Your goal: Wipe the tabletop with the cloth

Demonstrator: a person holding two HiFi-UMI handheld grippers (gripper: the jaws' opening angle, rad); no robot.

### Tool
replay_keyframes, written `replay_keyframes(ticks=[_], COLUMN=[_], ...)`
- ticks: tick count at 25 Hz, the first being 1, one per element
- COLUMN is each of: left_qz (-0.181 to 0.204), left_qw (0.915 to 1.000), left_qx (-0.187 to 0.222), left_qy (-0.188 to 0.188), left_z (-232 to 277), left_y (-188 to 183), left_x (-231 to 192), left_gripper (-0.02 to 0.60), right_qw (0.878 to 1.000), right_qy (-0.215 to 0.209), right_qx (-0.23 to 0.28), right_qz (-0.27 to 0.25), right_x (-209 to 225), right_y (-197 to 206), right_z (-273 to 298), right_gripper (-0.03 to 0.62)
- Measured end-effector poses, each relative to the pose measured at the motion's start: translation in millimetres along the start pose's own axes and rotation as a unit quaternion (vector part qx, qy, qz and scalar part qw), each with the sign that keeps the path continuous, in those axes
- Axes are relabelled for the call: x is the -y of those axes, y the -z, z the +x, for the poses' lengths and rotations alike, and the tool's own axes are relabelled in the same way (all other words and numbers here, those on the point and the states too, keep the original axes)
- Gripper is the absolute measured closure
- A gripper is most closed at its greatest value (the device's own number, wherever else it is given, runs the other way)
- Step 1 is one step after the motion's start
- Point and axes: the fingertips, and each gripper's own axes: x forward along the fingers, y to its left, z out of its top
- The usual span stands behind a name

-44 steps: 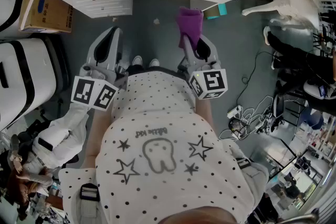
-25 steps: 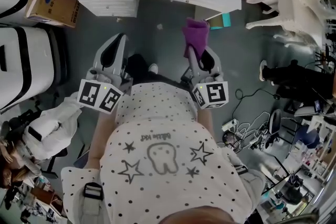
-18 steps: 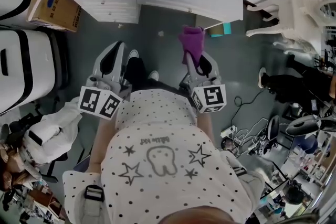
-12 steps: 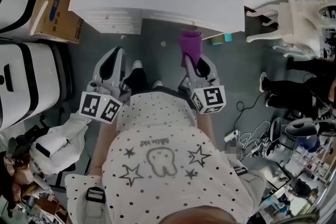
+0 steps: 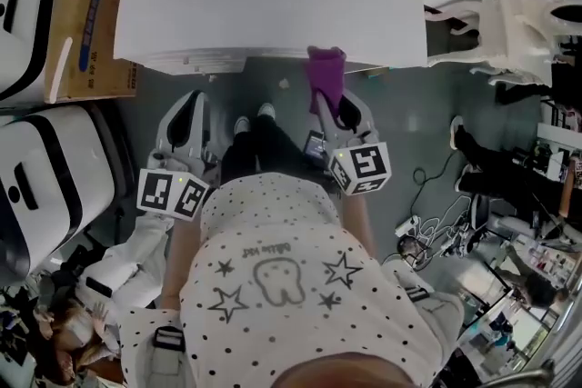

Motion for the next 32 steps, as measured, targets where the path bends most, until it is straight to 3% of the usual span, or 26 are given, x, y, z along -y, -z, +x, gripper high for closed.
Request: replay_keyframes(ticks=[5,11,18,25,32], left_qz=[-0.017,0.0,-0.005,0.0,0.012], left_qw=[0.9997,0.9997,0.9995,0.9992,0.9975], left_qx=[-0.012,0.024,0.032,0.029,0.017], left_qy=[-0.015,-0.005,0.004,0.027,0.067], left_z=[34,91,128,141,132], left_y=[-2,-32,-44,-71,-103], left_x=[-19,-27,-38,-68,-105], left_gripper=[0.591,0.591,0.591,0.591,0.591], right_qw=[0.998,0.998,0.998,0.996,0.987], right_qy=[-0.027,-0.026,0.002,0.028,0.086], right_qx=[-0.046,-0.017,-0.031,-0.048,-0.106], right_qz=[0.025,0.054,0.053,0.072,0.09], right_x=[14,55,90,82,94], right_y=[6,-39,-56,-62,-33], right_z=[46,109,157,204,301], right_gripper=[0.519,0.519,0.519,0.519,0.52])
